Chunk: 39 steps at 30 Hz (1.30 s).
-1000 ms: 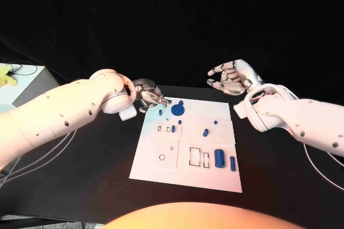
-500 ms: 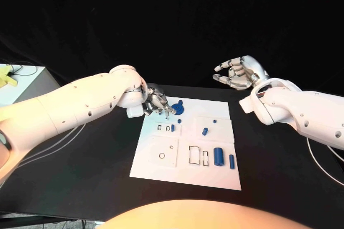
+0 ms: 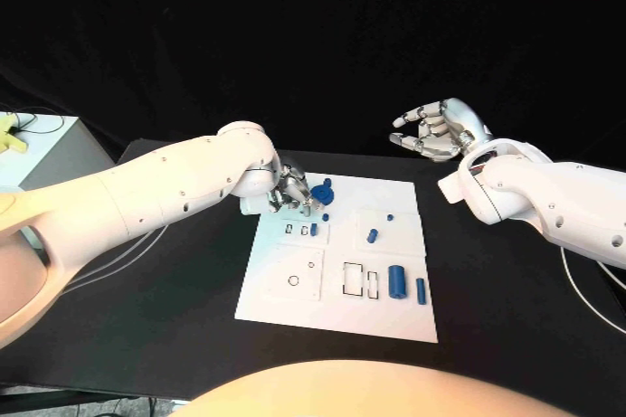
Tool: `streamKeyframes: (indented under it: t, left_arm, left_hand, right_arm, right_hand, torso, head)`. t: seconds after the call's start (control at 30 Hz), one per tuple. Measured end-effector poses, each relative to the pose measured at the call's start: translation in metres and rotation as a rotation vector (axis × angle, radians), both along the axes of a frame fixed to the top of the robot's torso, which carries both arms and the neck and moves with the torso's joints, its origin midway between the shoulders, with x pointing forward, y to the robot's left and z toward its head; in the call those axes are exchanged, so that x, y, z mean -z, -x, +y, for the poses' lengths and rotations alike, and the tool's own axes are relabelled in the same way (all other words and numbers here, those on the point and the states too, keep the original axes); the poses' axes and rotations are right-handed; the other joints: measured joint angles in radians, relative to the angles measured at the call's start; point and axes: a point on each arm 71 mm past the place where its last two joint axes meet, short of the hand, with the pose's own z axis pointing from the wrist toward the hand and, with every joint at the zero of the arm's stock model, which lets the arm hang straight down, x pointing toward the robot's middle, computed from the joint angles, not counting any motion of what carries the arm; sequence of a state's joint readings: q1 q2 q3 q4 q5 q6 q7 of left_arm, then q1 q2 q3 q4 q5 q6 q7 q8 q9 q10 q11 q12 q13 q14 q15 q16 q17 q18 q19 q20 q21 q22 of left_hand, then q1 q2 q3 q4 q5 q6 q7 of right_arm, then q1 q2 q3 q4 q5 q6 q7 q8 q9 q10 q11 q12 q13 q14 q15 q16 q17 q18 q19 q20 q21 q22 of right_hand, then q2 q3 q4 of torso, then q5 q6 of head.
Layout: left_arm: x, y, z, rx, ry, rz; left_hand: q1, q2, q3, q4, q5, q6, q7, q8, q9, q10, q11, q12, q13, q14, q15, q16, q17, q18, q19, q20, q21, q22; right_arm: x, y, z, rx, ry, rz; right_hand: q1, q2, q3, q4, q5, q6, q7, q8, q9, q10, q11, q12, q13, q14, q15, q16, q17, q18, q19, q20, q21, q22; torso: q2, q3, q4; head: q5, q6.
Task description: Assemble the parts on the task board
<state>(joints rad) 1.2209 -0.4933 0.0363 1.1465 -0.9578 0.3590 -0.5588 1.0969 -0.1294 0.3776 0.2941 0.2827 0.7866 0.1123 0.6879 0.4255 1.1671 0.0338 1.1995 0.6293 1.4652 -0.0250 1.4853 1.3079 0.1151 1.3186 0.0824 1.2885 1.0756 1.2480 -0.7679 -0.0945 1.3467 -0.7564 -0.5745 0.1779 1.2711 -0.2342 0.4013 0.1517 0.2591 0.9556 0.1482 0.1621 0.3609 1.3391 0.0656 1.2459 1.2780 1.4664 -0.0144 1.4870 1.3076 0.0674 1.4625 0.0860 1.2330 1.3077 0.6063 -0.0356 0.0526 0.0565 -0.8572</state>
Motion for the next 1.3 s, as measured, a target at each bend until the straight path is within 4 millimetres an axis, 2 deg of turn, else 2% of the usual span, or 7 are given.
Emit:
streamKeyframes:
  t: [0.7,1.3]
  left_arm:
    - [0.011,0.0,-0.003,0.025,-0.071,0.019]
    - [0.025,0.005,-0.006,0.049,-0.089,0.061]
  left_hand:
    - [-0.014,0.004,-0.009,-0.002,0.0,0.004,-0.004,0.013,0.025,0.004,-0.004,0.0,0.013,0.0,-0.007,0.004,0.0,0.0,0.004,-0.004,0.004,0.007]
    - [-0.018,0.008,-0.015,-0.002,0.0,0.007,-0.007,0.018,0.031,0.004,-0.004,0.0,0.015,0.0,-0.007,0.004,0.0,0.0,0.004,-0.004,0.004,0.007]
  right_arm:
    - [0.0,0.0,-0.006,0.016,0.011,0.005]
    - [0.0,0.0,-0.004,0.014,0.01,0.009]
  right_hand:
    - [0.0,0.0,-0.006,0.005,0.0,-0.01,0.003,0.0,0.001,-0.025,0.0,-0.021,-0.02,0.0,0.0,-0.009,0.0,0.001,-0.002,0.002,-0.028,0.0]
    - [0.0,0.0,-0.008,0.003,0.0,-0.014,0.0,0.004,0.002,-0.025,0.0,-0.025,-0.02,0.0,0.0,-0.009,0.0,0.001,-0.004,0.004,-0.033,0.0]
  torso:
    - [0.0,0.0004,-0.0007]
    - [0.001,0.0009,-0.0009]
  head:
    - [0.002,-0.013]
    - [0.001,-0.015]
